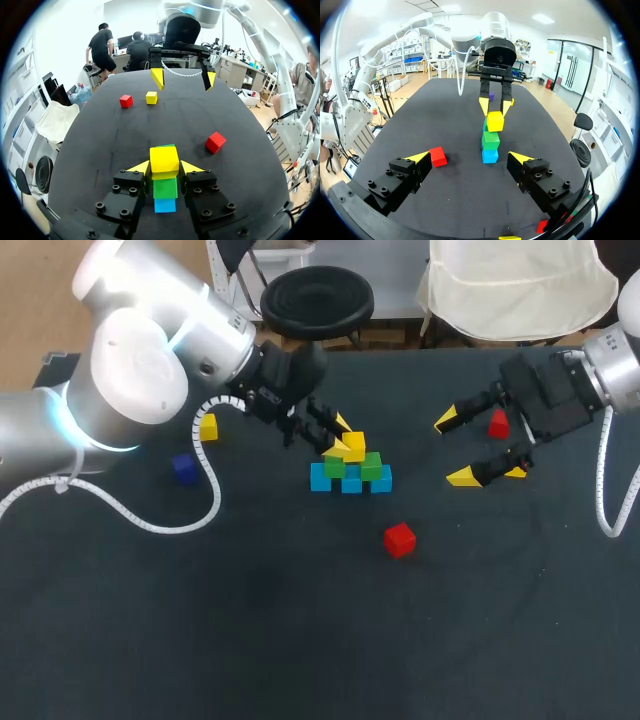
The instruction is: Place the blue cubes, place green cubes on the blue cubes, place the yellow cubes on the green cubes, then place the red cubes on the yellow cubes, and place purple cube on the red cubes.
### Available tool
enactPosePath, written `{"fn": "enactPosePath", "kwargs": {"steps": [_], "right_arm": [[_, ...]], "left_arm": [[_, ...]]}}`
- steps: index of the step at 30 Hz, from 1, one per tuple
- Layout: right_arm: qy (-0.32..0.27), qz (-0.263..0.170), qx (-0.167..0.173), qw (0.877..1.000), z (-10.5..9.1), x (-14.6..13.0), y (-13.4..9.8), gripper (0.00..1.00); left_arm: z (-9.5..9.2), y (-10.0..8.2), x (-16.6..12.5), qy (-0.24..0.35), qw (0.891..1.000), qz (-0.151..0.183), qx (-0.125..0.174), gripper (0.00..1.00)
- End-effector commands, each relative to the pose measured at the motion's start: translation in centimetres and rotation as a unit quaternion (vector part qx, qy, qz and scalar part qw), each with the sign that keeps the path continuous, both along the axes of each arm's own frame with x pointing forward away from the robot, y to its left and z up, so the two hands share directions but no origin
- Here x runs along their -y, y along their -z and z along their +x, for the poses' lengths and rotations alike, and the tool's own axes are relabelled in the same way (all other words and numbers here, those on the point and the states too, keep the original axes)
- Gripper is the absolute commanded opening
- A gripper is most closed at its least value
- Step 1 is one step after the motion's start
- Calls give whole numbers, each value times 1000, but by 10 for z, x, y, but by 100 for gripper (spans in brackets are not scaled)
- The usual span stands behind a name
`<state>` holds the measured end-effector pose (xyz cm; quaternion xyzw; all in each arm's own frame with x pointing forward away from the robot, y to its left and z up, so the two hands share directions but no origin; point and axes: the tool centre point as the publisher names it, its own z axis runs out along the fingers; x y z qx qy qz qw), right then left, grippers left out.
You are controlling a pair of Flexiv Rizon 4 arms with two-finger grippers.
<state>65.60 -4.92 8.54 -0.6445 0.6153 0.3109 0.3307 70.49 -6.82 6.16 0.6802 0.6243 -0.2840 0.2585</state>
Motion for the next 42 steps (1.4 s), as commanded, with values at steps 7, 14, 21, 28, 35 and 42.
{"fn": "enactPosePath", "kwargs": {"steps": [7,14,21,28,35,42], "right_arm": [[0,1,0,1000,0,0,1,100],[0,1,0,1000,0,0,1,100],[0,1,0,1000,0,0,1,100],[0,1,0,1000,0,0,1,100],[0,1,0,1000,0,0,1,100],[0,1,0,1000,0,0,1,100]], "left_arm": [[2,1,-2,19,1000,-14,7,0],[0,0,-2,34,999,-13,11,0],[-2,0,0,40,999,-8,13,0],[-3,0,1,39,999,3,25,0],[-4,0,1,37,999,2,32,0],[-5,1,0,35,999,4,32,0]]}}
